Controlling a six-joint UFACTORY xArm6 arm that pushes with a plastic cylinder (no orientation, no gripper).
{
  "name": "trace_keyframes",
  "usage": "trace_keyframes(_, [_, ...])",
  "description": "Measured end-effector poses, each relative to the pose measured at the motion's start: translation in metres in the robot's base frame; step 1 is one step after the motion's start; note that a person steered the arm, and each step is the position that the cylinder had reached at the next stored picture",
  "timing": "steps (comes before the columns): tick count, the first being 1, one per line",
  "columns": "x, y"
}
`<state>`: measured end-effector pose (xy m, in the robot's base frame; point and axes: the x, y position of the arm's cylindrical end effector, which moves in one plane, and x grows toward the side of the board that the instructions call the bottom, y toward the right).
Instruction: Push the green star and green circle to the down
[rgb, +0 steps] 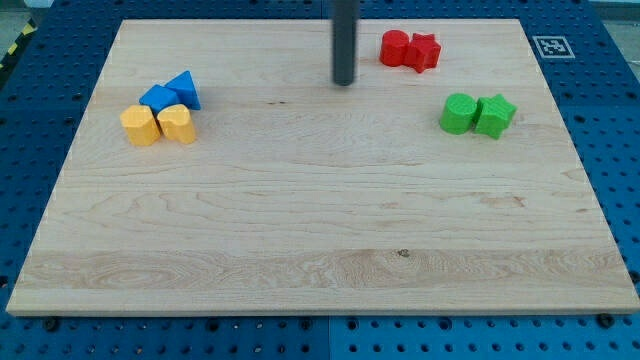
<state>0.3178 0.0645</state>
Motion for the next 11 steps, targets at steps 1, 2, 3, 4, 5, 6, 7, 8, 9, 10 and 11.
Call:
trace_keyframes(1, [0.000, 0.084])
trace_keyframes(2, [0.006, 0.159])
trace_keyframes(3, [0.034, 0.203])
trace_keyframes(4, [0.053, 0.203])
trace_keyframes(5, [0.054, 0.201])
trace_keyframes(6, [0.055, 0.182])
trace_keyframes(7, [0.057, 0.162])
trace_keyframes(8, [0.063, 0.144])
trace_keyframes(9, [0.065, 0.130])
trace_keyframes(10, [0.066, 0.125])
trace_keyframes(11, [0.077, 0.124])
